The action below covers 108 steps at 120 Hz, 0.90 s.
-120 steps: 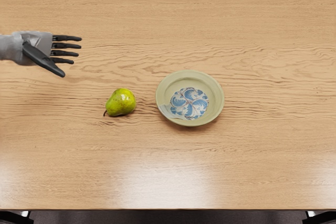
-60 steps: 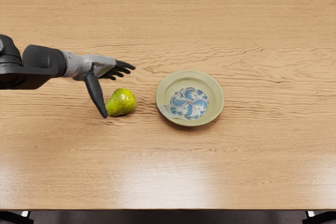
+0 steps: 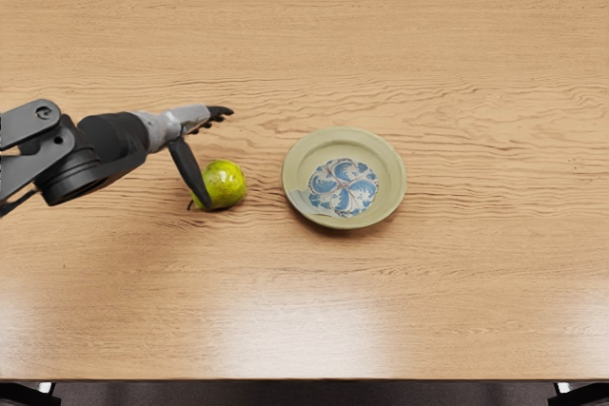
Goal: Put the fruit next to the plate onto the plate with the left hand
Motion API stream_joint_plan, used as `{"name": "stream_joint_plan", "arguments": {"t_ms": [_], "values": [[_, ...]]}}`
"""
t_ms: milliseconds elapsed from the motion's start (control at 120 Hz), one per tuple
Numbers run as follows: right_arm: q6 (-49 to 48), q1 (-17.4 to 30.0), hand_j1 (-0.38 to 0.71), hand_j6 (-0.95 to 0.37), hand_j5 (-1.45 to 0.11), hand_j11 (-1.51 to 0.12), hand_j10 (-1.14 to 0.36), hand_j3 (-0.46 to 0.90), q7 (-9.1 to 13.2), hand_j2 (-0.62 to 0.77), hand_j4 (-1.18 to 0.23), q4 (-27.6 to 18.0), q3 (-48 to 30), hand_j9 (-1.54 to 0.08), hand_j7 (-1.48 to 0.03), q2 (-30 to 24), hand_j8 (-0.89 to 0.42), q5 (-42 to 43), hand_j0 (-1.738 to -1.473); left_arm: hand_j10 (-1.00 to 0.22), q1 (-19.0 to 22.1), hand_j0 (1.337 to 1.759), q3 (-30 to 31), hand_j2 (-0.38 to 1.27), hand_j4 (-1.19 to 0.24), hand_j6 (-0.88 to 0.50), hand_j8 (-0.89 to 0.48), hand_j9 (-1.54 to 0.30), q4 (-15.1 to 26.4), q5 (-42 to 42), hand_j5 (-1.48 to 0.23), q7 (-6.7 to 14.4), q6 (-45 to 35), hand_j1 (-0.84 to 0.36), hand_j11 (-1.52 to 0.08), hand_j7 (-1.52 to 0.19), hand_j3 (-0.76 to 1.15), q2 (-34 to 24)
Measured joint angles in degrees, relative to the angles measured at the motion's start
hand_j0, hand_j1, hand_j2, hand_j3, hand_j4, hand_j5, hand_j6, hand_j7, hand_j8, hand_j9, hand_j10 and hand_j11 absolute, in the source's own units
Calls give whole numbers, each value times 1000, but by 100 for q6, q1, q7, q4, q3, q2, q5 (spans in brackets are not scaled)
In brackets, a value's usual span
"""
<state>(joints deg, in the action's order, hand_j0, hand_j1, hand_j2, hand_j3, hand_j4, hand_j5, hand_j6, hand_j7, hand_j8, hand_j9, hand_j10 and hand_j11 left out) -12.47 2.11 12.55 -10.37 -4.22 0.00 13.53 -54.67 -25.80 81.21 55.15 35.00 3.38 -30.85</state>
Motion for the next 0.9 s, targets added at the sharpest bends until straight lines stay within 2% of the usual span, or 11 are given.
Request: {"name": "stream_joint_plan", "arguments": {"t_ms": [217,900], "values": [[0,0,-323,-21,-28,-28,-21,0,0,-4,-21,0,0,-28,-28,0,-21,0,-1658,-44,88,1658,96,10,-44,-45,-45,-55,8,10,-55,0,-471,300,-55,-55,0,147],[0,0,-324,-21,-27,-27,-21,0,0,-4,-21,0,0,-27,-28,0,-21,0,-1658,-263,343,1658,111,54,-263,-264,-263,-339,0,12,-339,0,-552,38,-339,-339,0,264]]}}
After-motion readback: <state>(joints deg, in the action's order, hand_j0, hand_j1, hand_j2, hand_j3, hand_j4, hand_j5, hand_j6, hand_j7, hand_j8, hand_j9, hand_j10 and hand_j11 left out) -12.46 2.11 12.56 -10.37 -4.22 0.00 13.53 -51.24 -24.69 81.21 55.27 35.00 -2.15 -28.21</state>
